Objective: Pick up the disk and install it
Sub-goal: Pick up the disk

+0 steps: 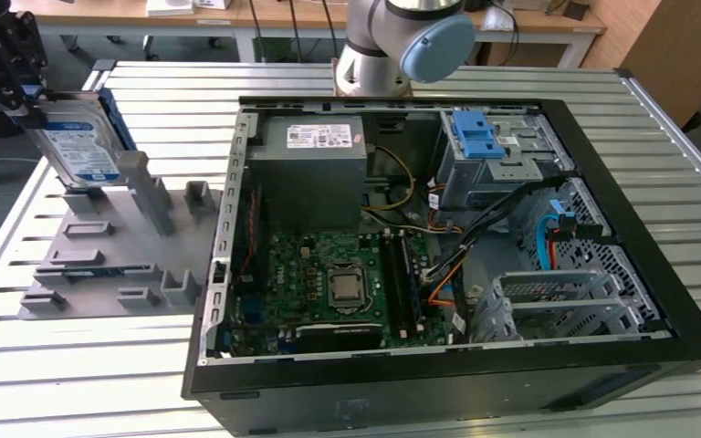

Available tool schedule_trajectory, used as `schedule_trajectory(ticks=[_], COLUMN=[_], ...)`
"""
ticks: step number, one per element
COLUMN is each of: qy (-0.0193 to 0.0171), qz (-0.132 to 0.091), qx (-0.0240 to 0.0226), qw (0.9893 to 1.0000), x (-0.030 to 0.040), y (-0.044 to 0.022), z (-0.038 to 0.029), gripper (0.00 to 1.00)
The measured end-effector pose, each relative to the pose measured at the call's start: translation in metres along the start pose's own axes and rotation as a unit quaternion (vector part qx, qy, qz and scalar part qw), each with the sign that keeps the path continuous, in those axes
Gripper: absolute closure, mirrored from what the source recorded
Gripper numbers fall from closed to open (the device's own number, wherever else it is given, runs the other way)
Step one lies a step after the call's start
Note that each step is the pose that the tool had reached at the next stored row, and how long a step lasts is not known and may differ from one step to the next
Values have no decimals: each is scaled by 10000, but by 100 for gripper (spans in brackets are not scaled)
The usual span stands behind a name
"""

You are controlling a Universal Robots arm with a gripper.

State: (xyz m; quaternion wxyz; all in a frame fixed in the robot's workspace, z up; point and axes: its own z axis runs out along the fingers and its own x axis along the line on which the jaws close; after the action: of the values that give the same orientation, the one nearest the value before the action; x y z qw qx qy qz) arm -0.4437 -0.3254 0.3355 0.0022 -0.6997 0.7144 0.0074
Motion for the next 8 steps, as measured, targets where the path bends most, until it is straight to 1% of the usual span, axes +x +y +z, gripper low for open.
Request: schedule_trajectory(ticks=[8], qy=[0], qz=[0], qx=[0], qw=[10000], x=[0], y=[0], z=[-34], gripper=[64])
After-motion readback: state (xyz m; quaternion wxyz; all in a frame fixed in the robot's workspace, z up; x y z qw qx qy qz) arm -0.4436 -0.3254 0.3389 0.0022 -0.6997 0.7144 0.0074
